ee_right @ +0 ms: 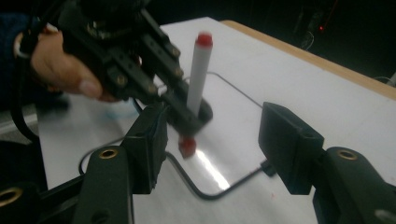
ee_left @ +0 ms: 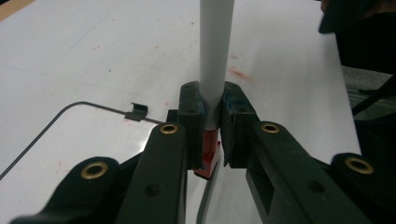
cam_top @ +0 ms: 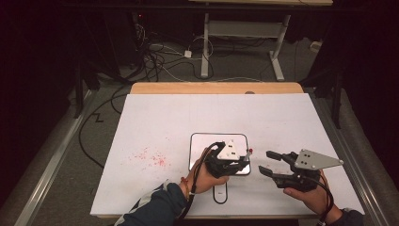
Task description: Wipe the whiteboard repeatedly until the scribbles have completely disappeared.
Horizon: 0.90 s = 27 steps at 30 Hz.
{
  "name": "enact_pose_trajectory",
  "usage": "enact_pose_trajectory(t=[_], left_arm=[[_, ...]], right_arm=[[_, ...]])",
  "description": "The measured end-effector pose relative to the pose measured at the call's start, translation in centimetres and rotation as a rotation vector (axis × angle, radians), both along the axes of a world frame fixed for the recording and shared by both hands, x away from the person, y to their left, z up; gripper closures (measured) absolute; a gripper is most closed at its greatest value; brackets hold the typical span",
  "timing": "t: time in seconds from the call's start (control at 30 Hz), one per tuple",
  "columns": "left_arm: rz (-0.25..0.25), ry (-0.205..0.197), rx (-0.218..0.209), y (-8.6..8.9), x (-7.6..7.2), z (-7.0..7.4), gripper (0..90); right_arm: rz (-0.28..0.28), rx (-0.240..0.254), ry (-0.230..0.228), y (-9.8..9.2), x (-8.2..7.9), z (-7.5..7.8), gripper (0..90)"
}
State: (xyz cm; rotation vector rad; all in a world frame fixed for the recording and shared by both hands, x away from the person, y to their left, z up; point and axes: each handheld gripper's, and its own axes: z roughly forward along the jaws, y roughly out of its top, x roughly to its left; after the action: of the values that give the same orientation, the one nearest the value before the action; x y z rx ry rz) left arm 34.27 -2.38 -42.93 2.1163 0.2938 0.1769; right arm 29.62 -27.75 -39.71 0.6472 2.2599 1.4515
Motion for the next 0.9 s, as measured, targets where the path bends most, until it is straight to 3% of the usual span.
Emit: enact_pose_trajectory(t=[0.2, 0.3, 0.6, 0.7, 0.9], left_arm=[[-0.020, -0.003, -0.006, -0.3, -0.6, 0.0, 78.4], [-0.032, -0.006, -0.016, -0.6, -0.8, 0.1, 78.4], [-0.043, -0.025, -0.031, -1.0, -1.5, 0.1, 78.2], [-0.031, -0.036, -0.031, -1.1, -1.7, 0.1, 77.8], [0.020, -0.081, -0.014, -0.6, -1.9, 0.5, 59.2]], right_arm=[[0.063, 0.011, 0.003, 1.9, 0.1, 1.0, 49.2], [0.065, 0.000, 0.002, 2.5, 0.3, 1.0, 52.6], [0.074, 0.022, 0.002, 2.6, 0.4, 0.8, 80.2], [0.079, 0.021, -0.003, 2.6, 0.3, 0.8, 80.9], [0.066, 0.034, 0.000, 2.2, 0.3, 1.1, 81.1]])
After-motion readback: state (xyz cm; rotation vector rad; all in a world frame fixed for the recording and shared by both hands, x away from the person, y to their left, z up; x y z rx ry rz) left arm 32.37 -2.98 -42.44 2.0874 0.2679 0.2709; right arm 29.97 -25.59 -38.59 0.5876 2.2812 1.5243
